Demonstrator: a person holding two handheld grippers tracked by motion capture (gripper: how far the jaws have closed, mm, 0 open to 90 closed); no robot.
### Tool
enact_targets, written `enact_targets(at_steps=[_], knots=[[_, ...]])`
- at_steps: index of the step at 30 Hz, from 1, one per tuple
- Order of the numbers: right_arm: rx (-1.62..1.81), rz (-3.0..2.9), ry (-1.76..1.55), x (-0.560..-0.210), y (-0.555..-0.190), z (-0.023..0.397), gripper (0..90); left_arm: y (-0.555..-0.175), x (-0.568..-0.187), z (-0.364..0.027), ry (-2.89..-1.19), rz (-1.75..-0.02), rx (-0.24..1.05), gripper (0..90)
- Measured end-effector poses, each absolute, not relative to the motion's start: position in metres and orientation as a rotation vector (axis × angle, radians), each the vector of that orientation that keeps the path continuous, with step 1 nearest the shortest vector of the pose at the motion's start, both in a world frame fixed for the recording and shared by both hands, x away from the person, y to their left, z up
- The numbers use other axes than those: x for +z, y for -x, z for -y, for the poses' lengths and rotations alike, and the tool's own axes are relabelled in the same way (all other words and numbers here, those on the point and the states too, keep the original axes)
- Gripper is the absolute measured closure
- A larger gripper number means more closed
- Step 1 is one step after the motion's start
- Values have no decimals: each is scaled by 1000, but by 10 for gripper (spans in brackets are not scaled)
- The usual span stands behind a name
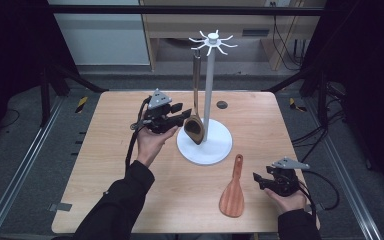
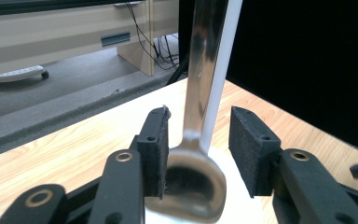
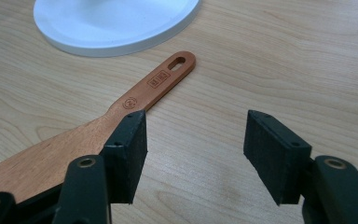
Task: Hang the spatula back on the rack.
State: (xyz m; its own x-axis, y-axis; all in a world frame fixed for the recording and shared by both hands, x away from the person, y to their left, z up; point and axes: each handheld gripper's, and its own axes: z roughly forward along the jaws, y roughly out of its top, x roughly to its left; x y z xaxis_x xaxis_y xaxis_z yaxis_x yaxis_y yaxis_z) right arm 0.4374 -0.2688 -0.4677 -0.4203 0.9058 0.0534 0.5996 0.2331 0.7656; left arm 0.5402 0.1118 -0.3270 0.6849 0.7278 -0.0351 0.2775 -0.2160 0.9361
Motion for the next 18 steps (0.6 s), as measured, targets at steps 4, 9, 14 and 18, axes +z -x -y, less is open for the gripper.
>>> enact_targets(at_steps=[4,9,14,18], knots=[[1036,-2102,-1386,-467,-437,268,402,-529,-329,-129,-1801,-809,535,536],[1043,-2105,-1384,-465,-436,267,409,-519,-337,-150,-1839,-834,552,509],[1044,-2103,-1390,-464,-436,266,410,-514,-347,-169,-1836,-872,555,508],[1045,-2103,-1391,-463,-435,264,411,-509,-359,-190,-1859,-921,547,500]])
